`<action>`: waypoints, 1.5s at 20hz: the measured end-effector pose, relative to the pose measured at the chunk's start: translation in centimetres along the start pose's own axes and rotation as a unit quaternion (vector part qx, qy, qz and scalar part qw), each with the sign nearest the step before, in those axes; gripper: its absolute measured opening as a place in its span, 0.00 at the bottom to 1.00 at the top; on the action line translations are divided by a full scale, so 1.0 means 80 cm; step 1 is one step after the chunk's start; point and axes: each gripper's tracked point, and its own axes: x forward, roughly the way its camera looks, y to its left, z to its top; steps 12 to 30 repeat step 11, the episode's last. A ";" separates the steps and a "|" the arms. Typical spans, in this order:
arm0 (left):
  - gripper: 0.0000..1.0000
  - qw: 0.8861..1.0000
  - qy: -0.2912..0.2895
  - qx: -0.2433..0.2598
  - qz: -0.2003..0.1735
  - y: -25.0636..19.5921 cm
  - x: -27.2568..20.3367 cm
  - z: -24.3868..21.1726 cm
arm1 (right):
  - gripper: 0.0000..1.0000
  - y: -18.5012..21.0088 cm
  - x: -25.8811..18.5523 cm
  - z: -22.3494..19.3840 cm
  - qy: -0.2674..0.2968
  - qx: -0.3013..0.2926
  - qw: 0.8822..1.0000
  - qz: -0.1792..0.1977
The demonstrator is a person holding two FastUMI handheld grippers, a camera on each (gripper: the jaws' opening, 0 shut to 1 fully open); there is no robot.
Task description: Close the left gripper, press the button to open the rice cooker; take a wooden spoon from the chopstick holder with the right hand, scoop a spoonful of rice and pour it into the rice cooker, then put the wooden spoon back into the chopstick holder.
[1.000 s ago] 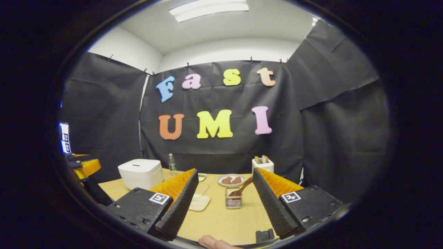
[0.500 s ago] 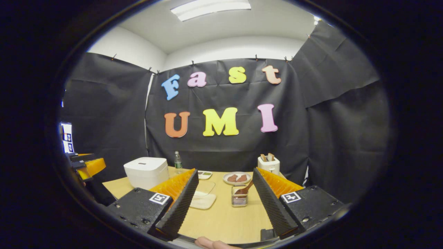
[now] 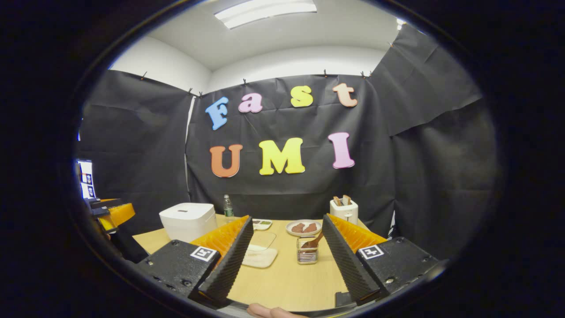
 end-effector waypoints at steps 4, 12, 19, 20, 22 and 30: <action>0.94 1.000 -0.002 -0.001 -0.001 0.002 -0.003 0.000 | 1.00 0.006 -0.002 0.002 -0.008 0.001 1.000 0.008; 0.94 1.000 0.001 -0.001 -0.005 -0.001 0.000 -0.005 | 1.00 0.010 -0.002 0.000 -0.008 -0.002 1.000 0.009; 0.94 1.000 0.001 -0.001 -0.005 -0.001 0.000 -0.005 | 1.00 0.010 -0.002 0.000 -0.008 -0.002 1.000 0.009; 0.94 1.000 0.001 -0.001 -0.005 -0.001 0.000 -0.005 | 1.00 0.010 -0.002 0.000 -0.008 -0.002 1.000 0.009; 0.94 1.000 0.001 -0.001 -0.005 -0.001 0.000 -0.005 | 1.00 0.010 -0.002 0.000 -0.008 -0.002 1.000 0.009; 0.94 1.000 0.001 -0.001 -0.005 -0.001 0.000 -0.005 | 1.00 0.010 -0.002 0.000 -0.008 -0.002 1.000 0.009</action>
